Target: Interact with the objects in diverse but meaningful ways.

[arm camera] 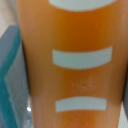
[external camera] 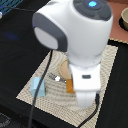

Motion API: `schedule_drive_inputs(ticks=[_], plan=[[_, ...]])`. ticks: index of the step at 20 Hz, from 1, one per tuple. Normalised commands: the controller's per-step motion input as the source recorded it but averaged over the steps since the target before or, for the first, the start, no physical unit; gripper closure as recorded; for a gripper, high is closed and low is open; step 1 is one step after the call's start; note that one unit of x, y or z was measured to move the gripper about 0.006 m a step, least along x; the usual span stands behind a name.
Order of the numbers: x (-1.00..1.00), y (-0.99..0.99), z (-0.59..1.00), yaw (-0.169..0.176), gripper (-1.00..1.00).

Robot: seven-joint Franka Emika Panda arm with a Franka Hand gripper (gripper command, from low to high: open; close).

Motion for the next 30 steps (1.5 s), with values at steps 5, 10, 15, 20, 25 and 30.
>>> schedule_drive_inputs(ticks=[5, 10, 15, 20, 25, 30], plan=[[-0.71, 0.46, 0.55, 0.037, 1.0], [-0.95, 0.22, 0.53, 0.012, 1.0], [-0.99, 0.23, 0.34, 0.0, 1.0], [-1.0, 0.29, 0.03, 0.004, 1.0], [-0.97, 0.42, -0.1, 0.026, 1.0], [-0.7, 0.1, -0.38, 0.021, 1.0]])
